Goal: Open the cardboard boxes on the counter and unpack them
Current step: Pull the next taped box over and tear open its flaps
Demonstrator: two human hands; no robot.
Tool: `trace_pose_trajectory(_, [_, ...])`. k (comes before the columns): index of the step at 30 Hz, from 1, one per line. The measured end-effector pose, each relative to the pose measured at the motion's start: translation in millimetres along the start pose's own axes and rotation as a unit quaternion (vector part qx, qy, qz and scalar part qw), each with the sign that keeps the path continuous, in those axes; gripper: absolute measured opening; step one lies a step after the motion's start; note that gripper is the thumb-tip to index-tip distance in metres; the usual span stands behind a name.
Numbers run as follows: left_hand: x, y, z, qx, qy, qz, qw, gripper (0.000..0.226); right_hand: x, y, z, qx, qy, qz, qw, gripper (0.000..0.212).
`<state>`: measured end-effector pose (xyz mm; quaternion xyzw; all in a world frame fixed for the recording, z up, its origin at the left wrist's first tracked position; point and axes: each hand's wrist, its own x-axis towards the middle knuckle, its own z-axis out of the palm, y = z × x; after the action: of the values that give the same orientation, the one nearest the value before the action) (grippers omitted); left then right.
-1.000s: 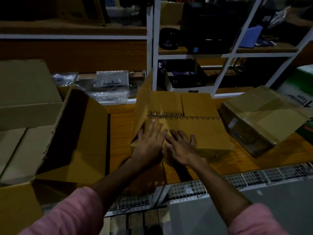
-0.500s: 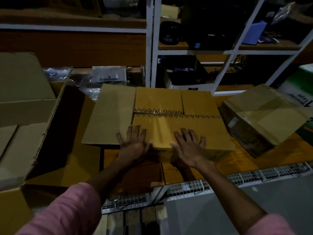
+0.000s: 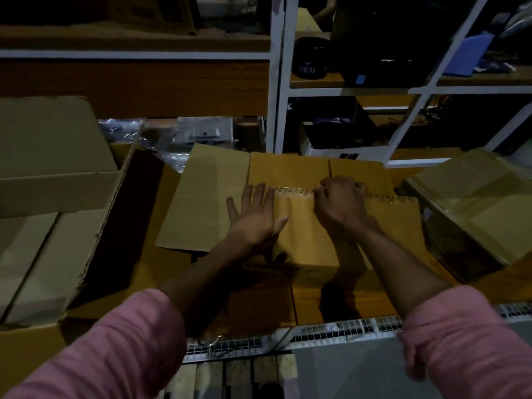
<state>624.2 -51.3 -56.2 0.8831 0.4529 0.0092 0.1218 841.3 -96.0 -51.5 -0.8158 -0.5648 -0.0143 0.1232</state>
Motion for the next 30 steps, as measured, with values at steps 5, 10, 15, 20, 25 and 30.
trace_pose_trajectory(5, [-9.6,24.3,-59.1,0.123,0.177,0.047,0.975,0.065,-1.4,-4.4,-74.5,0.08,0.035,-0.022,0.996,0.038])
trace_pose_trajectory(10, [-39.6,43.2,-90.3,0.091,0.109,0.078,0.987,0.046,-42.9,-4.7,-123.3,0.156,-0.224,0.017,0.962,0.023])
trace_pose_trajectory(15, [-69.4,48.3,-80.1,0.003,-0.175,0.054,0.983,0.033,-94.1,-13.4,-95.8,0.109,-0.414,0.001,0.904,0.033])
trace_pose_trajectory(20, [-90.6,32.6,-19.3,-0.02,-0.203,0.081,0.976,0.035,-140.3,-13.2,-38.7,0.104,-0.373,0.017,0.922,0.06])
trace_pose_trajectory(25, [-95.5,17.6,26.3,0.038,-0.093,0.105,0.989,0.041,-155.7,-8.3,0.5,0.013,-0.255,-0.012,0.967,0.053])
trace_pose_trajectory(30, [-78.0,12.0,42.5,0.045,-0.088,0.107,0.989,0.039,-146.2,-17.4,16.1,-0.001,-0.229,-0.043,0.972,0.037])
